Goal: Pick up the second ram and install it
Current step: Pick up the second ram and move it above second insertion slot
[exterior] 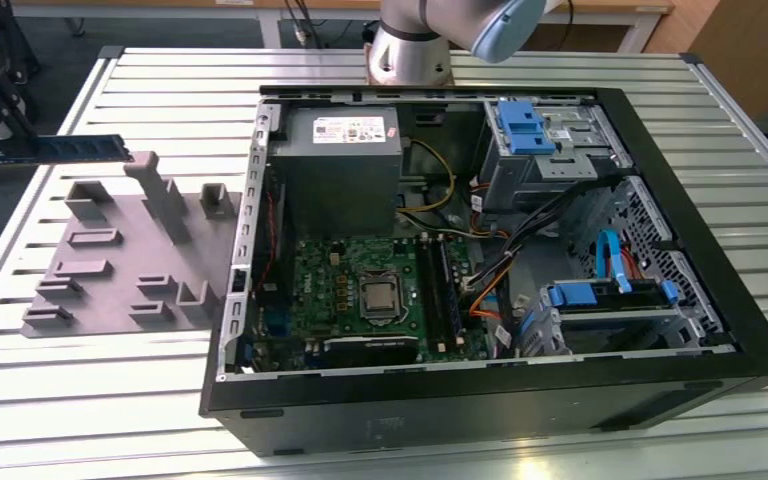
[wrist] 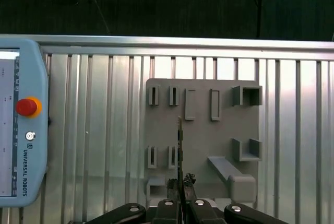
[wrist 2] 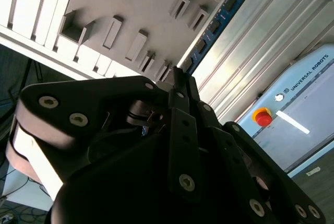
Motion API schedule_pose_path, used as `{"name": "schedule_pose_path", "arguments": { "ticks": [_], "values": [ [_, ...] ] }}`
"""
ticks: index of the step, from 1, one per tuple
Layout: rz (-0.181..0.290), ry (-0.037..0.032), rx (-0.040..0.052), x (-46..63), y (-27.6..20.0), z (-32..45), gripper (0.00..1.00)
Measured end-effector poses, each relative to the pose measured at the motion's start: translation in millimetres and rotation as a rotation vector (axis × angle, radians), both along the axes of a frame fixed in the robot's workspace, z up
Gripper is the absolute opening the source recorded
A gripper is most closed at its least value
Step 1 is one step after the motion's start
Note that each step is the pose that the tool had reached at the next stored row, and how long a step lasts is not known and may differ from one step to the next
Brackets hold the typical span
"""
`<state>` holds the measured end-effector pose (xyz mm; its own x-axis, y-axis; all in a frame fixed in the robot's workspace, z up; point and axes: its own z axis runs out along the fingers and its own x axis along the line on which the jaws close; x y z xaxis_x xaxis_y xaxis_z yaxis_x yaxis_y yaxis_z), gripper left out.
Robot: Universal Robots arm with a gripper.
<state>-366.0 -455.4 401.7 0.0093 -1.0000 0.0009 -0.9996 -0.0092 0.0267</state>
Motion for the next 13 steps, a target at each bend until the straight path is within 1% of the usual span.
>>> {"name": "schedule_pose_path", "arguments": {
  "ticks": [7, 13],
  "values": [
    [0.000, -0.0001, 0.0001, 7.5, 0.0, -0.1, 0.14],
    [0.000, 0.0000, 0.0000, 11.7, 0.0, 0.0, 0.14]
  ]
}}
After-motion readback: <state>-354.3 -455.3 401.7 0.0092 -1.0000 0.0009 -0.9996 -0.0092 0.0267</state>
